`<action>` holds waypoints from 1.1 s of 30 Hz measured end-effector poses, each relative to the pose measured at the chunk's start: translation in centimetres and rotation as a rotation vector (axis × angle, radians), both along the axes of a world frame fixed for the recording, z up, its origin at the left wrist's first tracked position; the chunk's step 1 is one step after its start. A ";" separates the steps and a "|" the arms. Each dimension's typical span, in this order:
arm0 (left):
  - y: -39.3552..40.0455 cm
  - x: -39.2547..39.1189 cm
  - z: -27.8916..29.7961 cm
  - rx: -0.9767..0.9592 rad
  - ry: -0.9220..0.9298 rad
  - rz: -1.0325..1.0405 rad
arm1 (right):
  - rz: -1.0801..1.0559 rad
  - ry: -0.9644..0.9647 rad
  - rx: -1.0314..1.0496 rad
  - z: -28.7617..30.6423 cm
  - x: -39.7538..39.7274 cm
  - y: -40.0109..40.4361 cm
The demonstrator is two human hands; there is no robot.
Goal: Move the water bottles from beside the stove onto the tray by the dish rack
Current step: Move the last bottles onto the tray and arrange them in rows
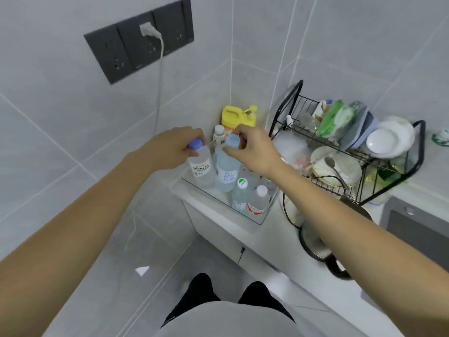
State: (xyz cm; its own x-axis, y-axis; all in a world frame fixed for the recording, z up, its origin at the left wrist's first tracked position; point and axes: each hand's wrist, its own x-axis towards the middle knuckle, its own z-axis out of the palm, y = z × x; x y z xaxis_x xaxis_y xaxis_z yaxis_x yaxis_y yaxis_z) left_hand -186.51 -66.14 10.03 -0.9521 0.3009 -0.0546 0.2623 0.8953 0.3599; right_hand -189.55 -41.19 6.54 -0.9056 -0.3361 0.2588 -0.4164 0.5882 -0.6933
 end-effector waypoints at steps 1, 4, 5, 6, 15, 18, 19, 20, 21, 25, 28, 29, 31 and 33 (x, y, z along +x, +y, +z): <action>-0.4 -0.7 -0.7 -0.001 -0.001 -0.020 | -0.005 0.002 0.017 -0.4 -0.3 -0.2; -1.2 -2.6 -2.2 -0.013 -0.017 -0.105 | -0.077 -0.017 0.049 -1.8 -1.1 -0.9; -1.4 -3.1 -2.8 -0.015 -0.022 -0.135 | -0.100 -0.030 0.054 -2.2 -1.3 -1.1; -1.6 -3.6 -3.2 -0.019 -0.019 -0.160 | -0.119 -0.040 0.063 -2.6 -1.4 -1.4; -1.4 -7.2 -7.7 -0.126 -0.083 -0.294 | -0.302 -0.141 0.209 -6.0 -0.8 -3.4; -1.0 -7.8 -9.5 -0.152 -0.102 -0.359 | -0.354 -0.178 0.288 -7.3 -0.5 -3.8; -0.8 -8.0 -10.2 -0.155 -0.102 -0.376 | -0.370 -0.190 0.305 -7.7 -0.4 -4.0; -0.7 -8.1 -10.6 -0.153 -0.099 -0.392 | -0.388 -0.201 0.320 -8.0 -0.3 -4.2; -0.5 -8.3 -11.2 -0.149 -0.100 -0.405 | -0.406 -0.205 0.334 -8.4 -0.3 -4.3; 0.1 -8.4 -12.6 -0.143 -0.089 -0.430 | -0.441 -0.187 0.420 -9.5 0.1 -4.9; 0.4 -8.8 -12.9 -0.152 -0.072 -0.434 | -0.449 -0.172 0.490 -9.8 0.3 -5.1; 0.4 -9.0 -13.0 -0.155 -0.070 -0.435 | -0.449 -0.172 0.515 -10.0 0.3 -5.2; 0.3 -9.3 -13.3 -0.169 -0.073 -0.441 | -0.444 -0.172 0.559 -10.5 0.4 -5.4; 0.3 -9.5 -13.6 -0.180 -0.076 -0.446 | -0.438 -0.178 0.605 -11.0 0.4 -5.6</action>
